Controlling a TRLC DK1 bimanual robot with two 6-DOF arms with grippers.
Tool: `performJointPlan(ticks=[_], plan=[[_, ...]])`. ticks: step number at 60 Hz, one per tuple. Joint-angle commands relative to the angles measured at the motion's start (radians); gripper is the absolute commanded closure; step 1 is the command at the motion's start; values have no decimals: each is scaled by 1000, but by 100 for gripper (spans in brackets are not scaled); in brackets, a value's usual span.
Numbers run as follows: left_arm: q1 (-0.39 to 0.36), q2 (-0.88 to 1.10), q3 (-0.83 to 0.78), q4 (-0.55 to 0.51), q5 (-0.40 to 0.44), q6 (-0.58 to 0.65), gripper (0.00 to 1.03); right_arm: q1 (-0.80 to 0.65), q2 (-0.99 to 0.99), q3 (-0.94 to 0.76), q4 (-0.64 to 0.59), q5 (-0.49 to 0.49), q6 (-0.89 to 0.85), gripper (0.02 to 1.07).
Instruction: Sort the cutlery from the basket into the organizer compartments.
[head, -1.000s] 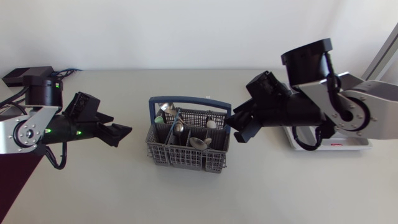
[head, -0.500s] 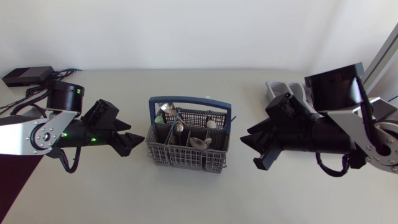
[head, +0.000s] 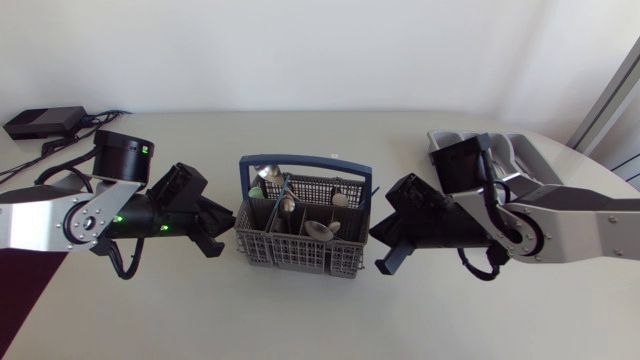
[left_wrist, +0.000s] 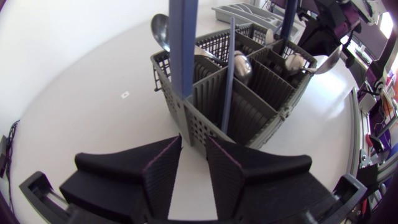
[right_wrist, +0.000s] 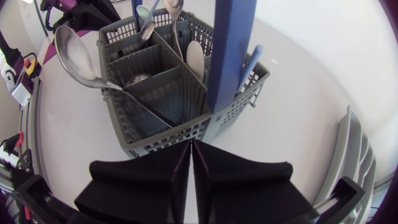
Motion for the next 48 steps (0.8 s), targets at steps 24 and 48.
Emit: performJointPlan(ticks=[24,48], plan=[[-48,-63,-42,-20,23,0,80,16,113,147,40,28,2,100],[-2,-140,-73,-29,17,44,60,9,-71,26,23,84,-30,49]])
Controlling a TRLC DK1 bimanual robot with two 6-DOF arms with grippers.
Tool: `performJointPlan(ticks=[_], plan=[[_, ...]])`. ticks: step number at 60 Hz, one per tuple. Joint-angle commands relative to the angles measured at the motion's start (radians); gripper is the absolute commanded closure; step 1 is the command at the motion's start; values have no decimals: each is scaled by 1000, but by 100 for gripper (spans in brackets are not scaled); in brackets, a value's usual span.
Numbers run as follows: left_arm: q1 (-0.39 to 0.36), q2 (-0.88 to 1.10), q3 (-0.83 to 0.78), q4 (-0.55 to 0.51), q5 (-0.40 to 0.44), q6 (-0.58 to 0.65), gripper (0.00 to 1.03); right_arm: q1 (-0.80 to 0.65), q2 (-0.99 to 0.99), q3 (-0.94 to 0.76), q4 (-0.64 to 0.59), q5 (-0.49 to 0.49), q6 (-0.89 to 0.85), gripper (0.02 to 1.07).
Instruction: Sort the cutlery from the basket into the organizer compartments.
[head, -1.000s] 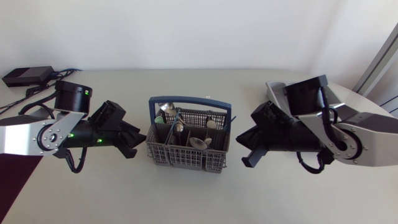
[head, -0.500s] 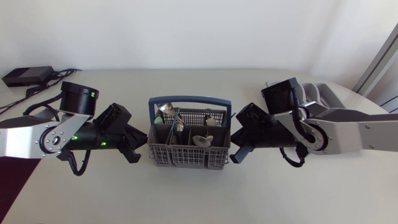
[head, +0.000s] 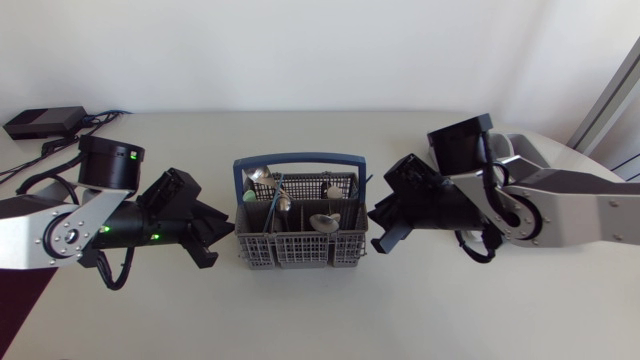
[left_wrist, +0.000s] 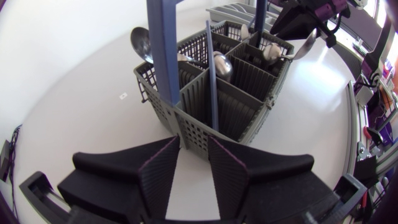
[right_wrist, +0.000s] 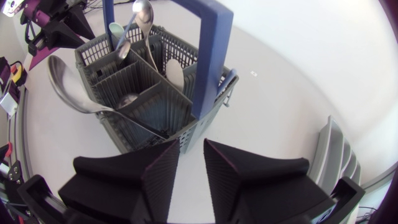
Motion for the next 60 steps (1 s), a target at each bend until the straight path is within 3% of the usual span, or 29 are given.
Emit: performJointPlan(ticks=[1,14,24,35,48,60], plan=[[8,-48,-22,-7,21,24,59,-1,-88,-45,4,-12,-36,47],[2,-116,-19,-66,18,27,58,-7,-223,-77,-79,-27,-45,34],[-14,-195,-7,-142,14,27,58,5,-284,-88,-116,-30,-44,34],[-142,-284,-24,-270,1,39,58,10,-304,-106,-125,-38,-45,34],[-219,-205,-48,-221,-37,55,58,11,-313,-123,-125,-42,-45,34],[-216,-108,-55,-113,-84,70,58,11,-319,-137,-124,-44,-44,34]])
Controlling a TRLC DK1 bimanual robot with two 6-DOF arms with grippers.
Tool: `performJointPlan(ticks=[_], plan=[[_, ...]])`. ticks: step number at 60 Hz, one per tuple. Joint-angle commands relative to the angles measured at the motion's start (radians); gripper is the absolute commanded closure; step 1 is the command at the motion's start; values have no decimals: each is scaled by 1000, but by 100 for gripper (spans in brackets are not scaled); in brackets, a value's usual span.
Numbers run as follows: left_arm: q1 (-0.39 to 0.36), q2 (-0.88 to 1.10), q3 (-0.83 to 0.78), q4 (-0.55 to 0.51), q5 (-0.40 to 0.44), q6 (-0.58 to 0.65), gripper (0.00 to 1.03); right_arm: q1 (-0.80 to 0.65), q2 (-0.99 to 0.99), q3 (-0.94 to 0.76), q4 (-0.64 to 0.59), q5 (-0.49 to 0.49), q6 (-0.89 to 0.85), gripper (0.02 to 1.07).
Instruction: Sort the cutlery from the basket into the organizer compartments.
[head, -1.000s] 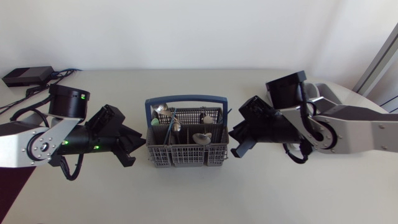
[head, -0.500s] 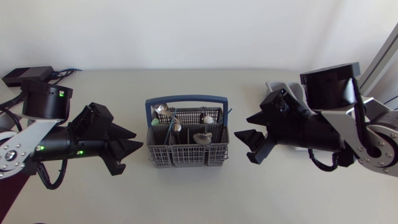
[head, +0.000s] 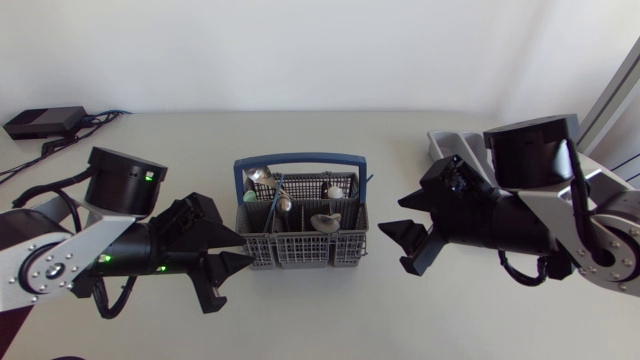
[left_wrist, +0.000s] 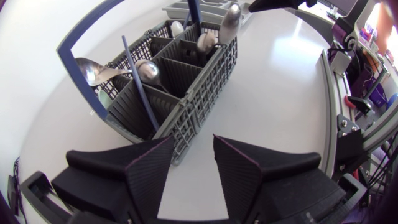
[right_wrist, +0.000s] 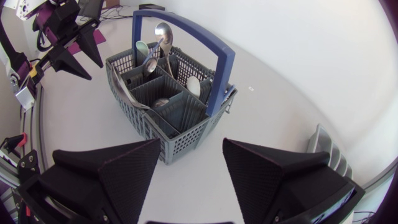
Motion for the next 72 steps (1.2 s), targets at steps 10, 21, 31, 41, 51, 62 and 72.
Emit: performJointPlan(ticks=[10,21,31,41,51,62,72], plan=[[7,69,-29,109,-39,24,58,10,-14,-43,-2,-5,-22,34],[14,80,-29,116,-39,24,58,10,-35,-54,-2,-7,-24,34],[-2,-11,-32,64,-39,16,58,47,-65,-62,-5,-34,-24,34],[-29,-70,-29,9,-39,16,55,85,-42,-39,1,-34,-20,31],[-47,-89,-20,-15,-39,16,49,133,7,1,15,-33,-13,31],[-95,-77,6,-14,-44,13,40,150,32,10,29,-31,-8,31],[-121,-4,72,24,-55,16,38,150,-6,-20,27,-31,-5,31]])
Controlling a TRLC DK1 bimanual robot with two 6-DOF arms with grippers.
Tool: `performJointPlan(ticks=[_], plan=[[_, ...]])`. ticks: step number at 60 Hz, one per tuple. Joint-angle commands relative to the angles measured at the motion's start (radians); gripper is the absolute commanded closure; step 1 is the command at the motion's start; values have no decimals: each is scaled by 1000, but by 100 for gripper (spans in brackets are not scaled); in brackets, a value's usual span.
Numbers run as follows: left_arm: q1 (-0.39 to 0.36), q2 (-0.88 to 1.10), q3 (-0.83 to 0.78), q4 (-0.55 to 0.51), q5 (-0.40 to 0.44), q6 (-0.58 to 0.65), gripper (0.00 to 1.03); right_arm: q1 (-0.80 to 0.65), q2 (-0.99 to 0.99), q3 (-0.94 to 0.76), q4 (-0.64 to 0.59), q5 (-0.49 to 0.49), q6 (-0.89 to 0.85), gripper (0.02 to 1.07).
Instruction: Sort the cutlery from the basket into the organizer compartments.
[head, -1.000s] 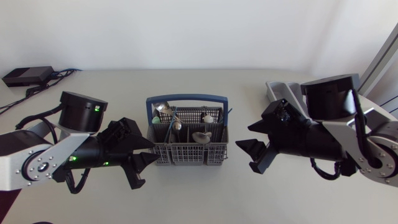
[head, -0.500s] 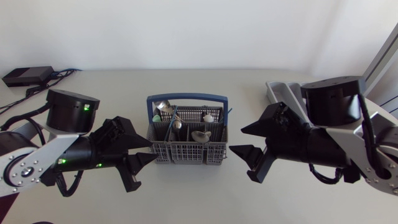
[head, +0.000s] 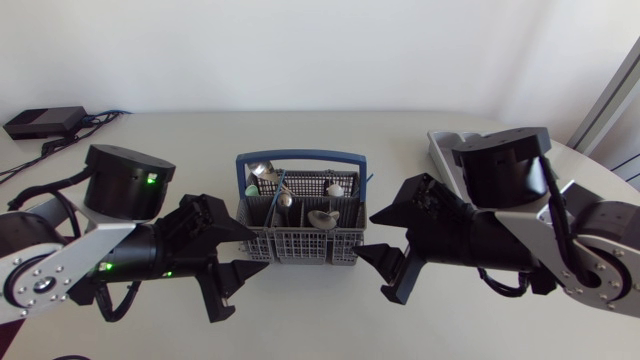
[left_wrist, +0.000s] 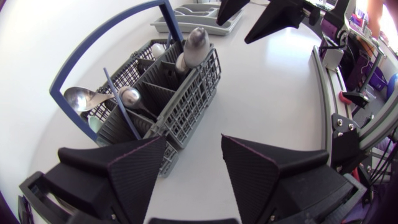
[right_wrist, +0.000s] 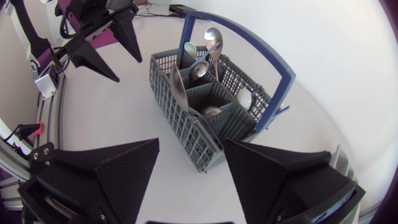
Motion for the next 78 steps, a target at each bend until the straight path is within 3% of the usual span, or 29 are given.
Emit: performJointPlan(ticks=[1,27,46,59,74,78], plan=[[-13,42,56,25,-8,8,38,7,-28,-16,9,2,-6,31],[-115,220,274,51,-46,108,36,-13,-174,-125,-28,0,-32,23],[-158,321,452,-139,-55,283,36,-30,-198,-151,-32,-11,-64,21],[-197,401,561,-308,-135,454,37,-32,-220,-168,-48,-11,-75,20],[-210,447,636,-389,-169,531,37,-32,-224,-182,-42,-12,-75,20],[-217,459,641,-404,-172,549,44,-32,-221,-180,-40,-12,-76,20]])
